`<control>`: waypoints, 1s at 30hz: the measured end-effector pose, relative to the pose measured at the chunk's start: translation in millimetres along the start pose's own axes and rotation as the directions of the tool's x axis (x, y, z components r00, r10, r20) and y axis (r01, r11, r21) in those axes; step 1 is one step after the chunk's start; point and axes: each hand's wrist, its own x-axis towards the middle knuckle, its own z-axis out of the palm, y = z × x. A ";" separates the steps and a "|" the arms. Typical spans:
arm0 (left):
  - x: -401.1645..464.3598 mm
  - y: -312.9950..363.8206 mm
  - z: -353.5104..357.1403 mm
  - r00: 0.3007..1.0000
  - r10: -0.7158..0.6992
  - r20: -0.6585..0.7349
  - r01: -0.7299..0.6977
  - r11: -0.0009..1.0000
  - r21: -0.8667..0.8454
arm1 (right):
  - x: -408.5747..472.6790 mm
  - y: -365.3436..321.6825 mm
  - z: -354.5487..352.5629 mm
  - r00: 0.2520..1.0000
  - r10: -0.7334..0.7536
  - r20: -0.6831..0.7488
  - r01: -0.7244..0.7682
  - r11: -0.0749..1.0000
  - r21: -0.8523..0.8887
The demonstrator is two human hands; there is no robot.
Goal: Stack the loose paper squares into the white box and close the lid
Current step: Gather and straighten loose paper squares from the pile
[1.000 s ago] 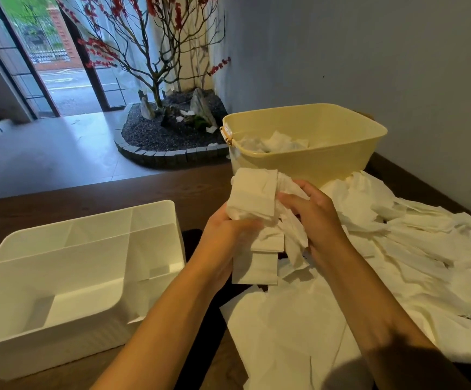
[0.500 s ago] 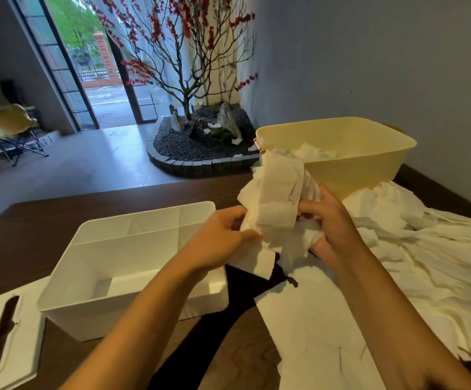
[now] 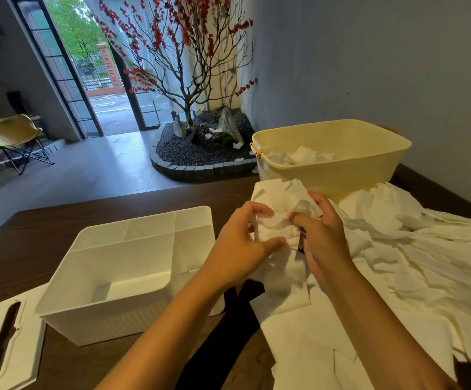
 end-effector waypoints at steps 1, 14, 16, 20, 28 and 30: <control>0.5 -0.2 3.4 1.000 0.003 -0.019 -0.003 1.000 0.001 | -0.4 -0.2 0.4 1.000 -0.011 -0.004 0.011 1.000 -0.001; 10.7 -3.0 0.2 0.988 -0.064 -0.140 0.025 0.964 -0.265 | -3.0 -16.2 -4.3 0.999 -0.030 0.040 0.029 0.999 0.013; 12.9 -0.5 -0.6 0.977 -0.209 -0.037 0.172 0.882 -0.438 | -4.1 -18.2 -3.5 0.998 -0.046 0.038 0.045 0.999 0.010; 10.0 -3.9 6.2 0.951 -0.257 0.174 0.310 0.808 -0.502 | -5.9 -20.5 -6.3 0.978 -0.200 0.055 0.206 0.963 -0.173; 7.4 -9.3 14.6 0.931 -0.351 0.096 0.320 0.662 -0.678 | -11.2 -11.8 -3.6 0.932 -0.331 0.151 0.363 0.827 -0.430; 6.2 -11.2 13.2 0.931 -0.353 0.091 0.319 0.668 -0.673 | -12.0 -10.6 -4.9 0.905 -0.363 0.221 0.425 0.764 -0.486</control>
